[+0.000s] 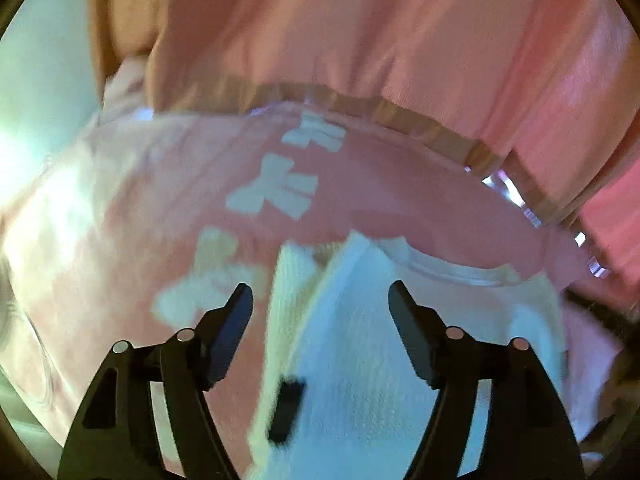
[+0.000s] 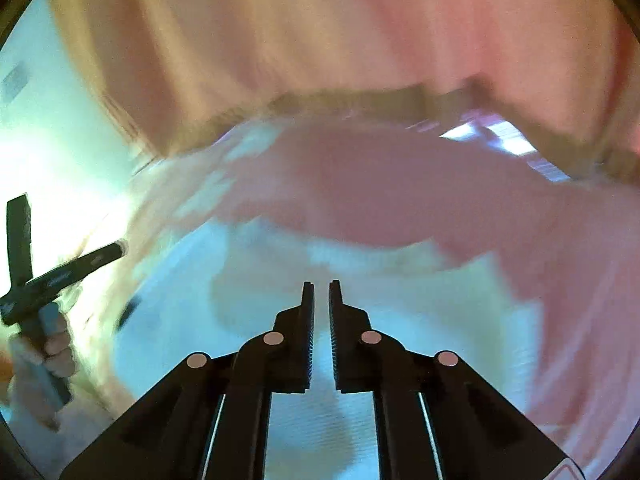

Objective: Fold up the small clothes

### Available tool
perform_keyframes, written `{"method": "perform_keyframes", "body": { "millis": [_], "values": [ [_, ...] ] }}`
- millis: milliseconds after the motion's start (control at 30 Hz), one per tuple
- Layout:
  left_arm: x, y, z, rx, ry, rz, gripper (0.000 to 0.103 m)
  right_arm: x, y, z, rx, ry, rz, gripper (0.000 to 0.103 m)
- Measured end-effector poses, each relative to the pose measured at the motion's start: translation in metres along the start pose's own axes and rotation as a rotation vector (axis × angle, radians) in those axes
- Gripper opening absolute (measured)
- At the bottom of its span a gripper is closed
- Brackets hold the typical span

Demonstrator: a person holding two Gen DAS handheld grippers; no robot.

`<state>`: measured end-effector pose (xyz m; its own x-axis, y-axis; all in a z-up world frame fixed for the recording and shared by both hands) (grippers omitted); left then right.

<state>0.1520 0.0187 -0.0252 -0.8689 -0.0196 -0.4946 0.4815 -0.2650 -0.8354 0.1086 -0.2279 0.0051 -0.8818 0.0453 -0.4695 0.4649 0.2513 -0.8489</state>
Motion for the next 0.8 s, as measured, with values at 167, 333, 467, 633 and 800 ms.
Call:
{"method": "perform_keyframes", "body": {
  "millis": [167,333,467,633,800],
  "values": [
    [0.046,0.021,-0.024,-0.024,-0.044,-0.098,0.068,0.008,0.050,-0.052,0.023,-0.125,-0.107,0.003],
    [0.083,0.043,-0.041,0.042,-0.134,-0.197,0.068,0.022,0.092,-0.046,0.143,-0.124,-0.194,0.003],
    [0.088,0.049,-0.039,0.103,-0.169,-0.218,0.065,0.028,0.104,-0.043,0.125,-0.085,-0.206,0.002],
    [0.079,0.044,-0.032,0.247,-0.240,-0.242,0.025,0.024,0.103,-0.043,0.094,-0.071,-0.213,0.002],
    [0.062,0.010,-0.006,0.271,-0.174,-0.139,0.023,0.020,0.078,-0.039,0.083,-0.057,-0.180,0.002]
  ]
}}
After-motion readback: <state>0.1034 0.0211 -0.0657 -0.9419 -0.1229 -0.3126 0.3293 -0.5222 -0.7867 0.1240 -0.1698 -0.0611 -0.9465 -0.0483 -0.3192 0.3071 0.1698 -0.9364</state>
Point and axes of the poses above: each gripper's, at about its wrist camera, not at the fingertips, and y roughly the way its jaws point, z to its right, x to its underside, the point moved 7 cm from there along y, roughly the way its jaws point, and after that the axes turned 7 degrees about -z, right-handed, at the moved point
